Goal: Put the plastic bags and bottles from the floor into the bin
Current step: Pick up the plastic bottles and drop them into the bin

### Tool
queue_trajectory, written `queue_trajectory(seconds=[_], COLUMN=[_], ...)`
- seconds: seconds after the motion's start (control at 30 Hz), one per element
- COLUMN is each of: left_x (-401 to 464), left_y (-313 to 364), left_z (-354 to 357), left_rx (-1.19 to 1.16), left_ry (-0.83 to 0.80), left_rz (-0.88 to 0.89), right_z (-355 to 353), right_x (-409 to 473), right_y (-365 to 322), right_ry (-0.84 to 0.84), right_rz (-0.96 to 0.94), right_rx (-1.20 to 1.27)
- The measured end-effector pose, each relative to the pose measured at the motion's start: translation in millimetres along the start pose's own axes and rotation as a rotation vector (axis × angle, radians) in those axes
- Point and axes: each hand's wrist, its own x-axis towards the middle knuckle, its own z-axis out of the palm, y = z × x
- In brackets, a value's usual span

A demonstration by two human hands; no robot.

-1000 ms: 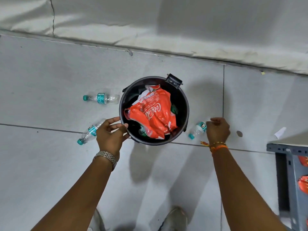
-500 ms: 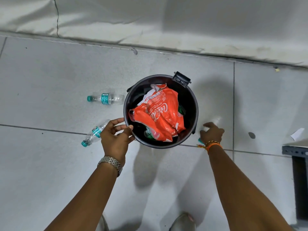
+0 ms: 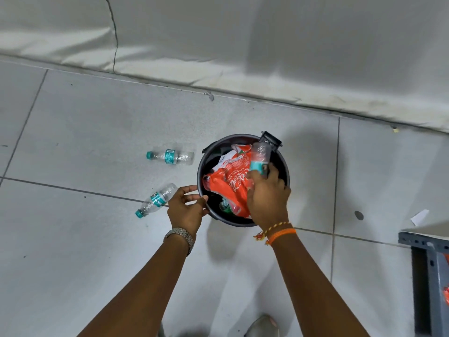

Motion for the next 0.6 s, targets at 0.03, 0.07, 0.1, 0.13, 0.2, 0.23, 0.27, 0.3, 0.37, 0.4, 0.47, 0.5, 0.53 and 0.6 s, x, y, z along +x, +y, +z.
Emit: queue_trajectory(seconds=[0.03,0.07,0.1,0.13,0.2,0.23,0.27,0.3,0.37,0.4,0.47,0.5,0.53,0.6], left_x=[0,0,0,-1,-4,-6,-8,-12,-14,-15,-15,-13,-12,-9], left_y=[-1,-1,-3,-5,-12,-17,-24,-31,-46,-54,-69,-78,-86,-95], left_z=[-2,-5,-9,-13,-26,-37,-48,-59,-86,-99,-124,-140,-153,-172], left_rx=[-0.016,-0.033,-0.043,-0.048,-0.036,-0.019,-0.006,-0.002,-0.034,-0.057,-0.065,-0.058,-0.051,-0.04], left_ry=[-0.012,-0.023,-0.03,-0.035,-0.036,-0.031,-0.026,-0.015,0.055,0.109,0.209,0.247,0.277,0.295], left_rz=[-0.015,-0.03,-0.044,-0.058,-0.073,-0.081,-0.091,-0.114,-0.197,-0.243,-0.316,-0.346,-0.367,-0.384], right_z=[5,7,6,1,-13,-17,-19,-20,-3,12,50,74,95,132], right_x=[5,7,8,6,-4,-13,-24,-35,-52,-55,-47,-41,-31,-12], right_y=[-2,-4,-5,-7,-14,-22,-32,-46,-86,-105,-139,-156,-169,-185], right_ry=[-0.11,-0.184,-0.212,-0.19,0.016,0.167,0.315,0.422,0.432,0.355,0.127,0.006,-0.101,-0.255], right_rz=[0.014,0.032,0.053,0.072,0.072,0.024,-0.055,-0.149,-0.368,-0.451,-0.54,-0.561,-0.583,-0.62], right_rx=[-0.055,-0.094,-0.118,-0.127,-0.062,0.017,0.114,0.218,0.372,0.376,0.263,0.178,0.092,-0.085])
